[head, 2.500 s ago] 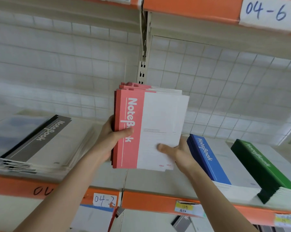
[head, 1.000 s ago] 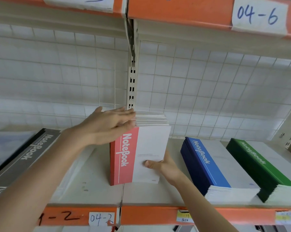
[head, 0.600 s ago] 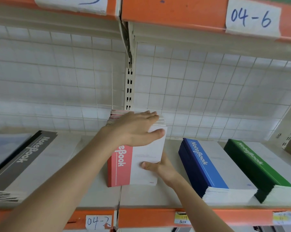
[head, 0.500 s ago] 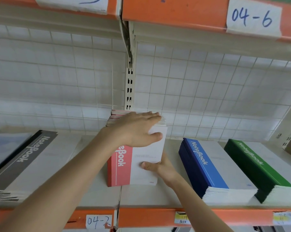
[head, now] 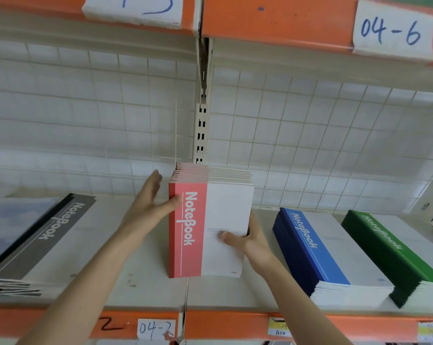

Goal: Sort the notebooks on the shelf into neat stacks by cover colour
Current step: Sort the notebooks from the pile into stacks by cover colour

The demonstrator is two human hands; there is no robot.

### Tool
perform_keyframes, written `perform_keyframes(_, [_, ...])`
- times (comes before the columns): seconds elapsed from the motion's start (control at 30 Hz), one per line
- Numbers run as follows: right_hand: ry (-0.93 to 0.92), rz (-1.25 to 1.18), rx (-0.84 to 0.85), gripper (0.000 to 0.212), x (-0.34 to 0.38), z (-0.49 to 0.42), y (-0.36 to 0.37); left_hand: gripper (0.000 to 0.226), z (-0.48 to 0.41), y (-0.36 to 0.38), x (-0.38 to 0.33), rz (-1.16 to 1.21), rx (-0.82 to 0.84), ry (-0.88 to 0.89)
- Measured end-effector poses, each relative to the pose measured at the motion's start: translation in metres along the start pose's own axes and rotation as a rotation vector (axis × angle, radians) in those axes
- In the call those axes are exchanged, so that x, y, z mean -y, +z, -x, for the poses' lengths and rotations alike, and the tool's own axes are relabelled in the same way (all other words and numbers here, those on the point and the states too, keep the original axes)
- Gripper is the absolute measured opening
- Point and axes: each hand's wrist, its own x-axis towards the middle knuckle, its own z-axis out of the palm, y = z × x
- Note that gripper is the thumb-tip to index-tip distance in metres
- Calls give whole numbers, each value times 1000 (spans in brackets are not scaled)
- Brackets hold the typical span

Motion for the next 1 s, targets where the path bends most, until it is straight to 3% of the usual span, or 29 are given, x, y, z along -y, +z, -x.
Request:
perform_keyframes(0.1, [-44, -22, -52, 69, -3, 1, 7, 83, 8, 21, 18, 165, 76, -67])
perform_keyframes(0.3, [-61, -32, -122, 76, -15, 3, 12, 41, 13, 47, 23, 281, -56, -22])
perform_keyframes(0.5, [-94, -1, -75, 88, -18, 8, 13, 70, 20, 45, 33, 237, -76, -6])
perform_keyframes(0.8, [-48, -8, -39, 97, -20, 5, 9, 34, 22, 46, 36, 176, -94, 2])
perform_keyframes(0.87, [-33, -10, -40, 98, -24, 7, 9, 46, 25, 45, 38, 150, -88, 19])
perform_keyframes(1.0, [27, 5, -24, 97, -38, 8, 8, 94, 30, 42, 41, 82, -70, 28])
